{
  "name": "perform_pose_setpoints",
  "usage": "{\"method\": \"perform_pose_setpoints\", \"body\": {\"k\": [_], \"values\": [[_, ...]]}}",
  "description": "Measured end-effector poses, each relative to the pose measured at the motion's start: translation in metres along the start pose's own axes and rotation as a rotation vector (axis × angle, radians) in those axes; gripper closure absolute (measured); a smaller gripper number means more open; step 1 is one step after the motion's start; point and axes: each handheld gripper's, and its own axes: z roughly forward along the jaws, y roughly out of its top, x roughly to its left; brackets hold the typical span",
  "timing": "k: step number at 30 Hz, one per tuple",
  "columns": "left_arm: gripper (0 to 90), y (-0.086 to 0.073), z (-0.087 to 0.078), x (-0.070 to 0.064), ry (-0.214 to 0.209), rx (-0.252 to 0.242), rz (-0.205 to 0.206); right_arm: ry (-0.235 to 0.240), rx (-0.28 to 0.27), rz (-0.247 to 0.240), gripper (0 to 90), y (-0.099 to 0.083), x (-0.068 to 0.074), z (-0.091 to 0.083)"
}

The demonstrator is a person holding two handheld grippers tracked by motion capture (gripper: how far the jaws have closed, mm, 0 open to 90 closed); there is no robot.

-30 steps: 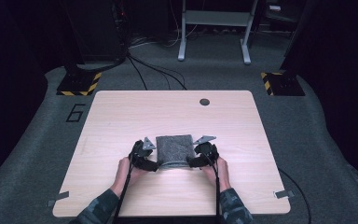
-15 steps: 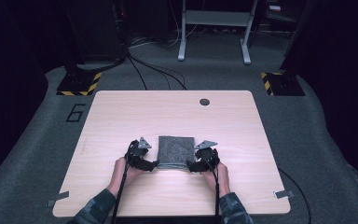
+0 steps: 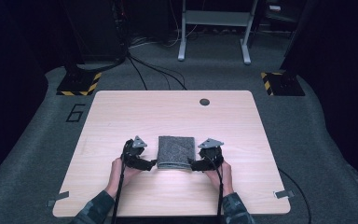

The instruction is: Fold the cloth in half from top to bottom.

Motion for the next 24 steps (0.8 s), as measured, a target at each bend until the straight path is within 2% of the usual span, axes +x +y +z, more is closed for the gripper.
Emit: {"method": "perform_pose_setpoints", "body": {"k": [5,7,9,10,12,13,18,20,21,24], "values": [[10.6,-0.004,-0.017,0.005,0.018,-0.028,-0.006,-0.017,-0.054,0.039,10.2,-0.003,-0.013,-0.024],[9.6,-0.008,-0.024,0.008,0.03,-0.034,-0.013,-0.03,-0.06,0.057,8.9,-0.007,-0.019,-0.032],[8.6,-0.013,-0.029,0.014,0.045,-0.035,-0.027,-0.049,-0.067,0.079,8.6,-0.013,-0.026,-0.04],[7.8,-0.016,-0.031,0.017,0.043,-0.038,-0.05,-0.063,-0.068,0.083,8.3,-0.017,-0.029,-0.043],[6.2,-0.025,-0.036,0.025,0.06,-0.03,-0.067,-0.091,-0.055,0.097,8.0,-0.026,-0.038,-0.05],[6.1,-0.028,-0.036,0.026,0.069,-0.04,-0.09,-0.103,-0.052,0.119,7.9,-0.032,-0.042,-0.053],[4.7,-0.059,-0.041,0.044,0.105,-0.015,-0.17,-0.162,-0.03,0.169,7.9,-0.057,-0.061,-0.065],[4.1,-0.071,-0.044,0.049,0.127,0.001,-0.183,-0.209,-0.011,0.173,7.9,-0.068,-0.068,-0.07],[4.1,-0.077,-0.046,0.052,0.132,0.014,-0.189,-0.231,-0.004,0.19,7.9,-0.073,-0.071,-0.073],[3.9,-0.089,-0.052,0.057,0.18,0.002,-0.189,-0.262,0.026,0.215,7.4,-0.09,-0.083,-0.078]]}}
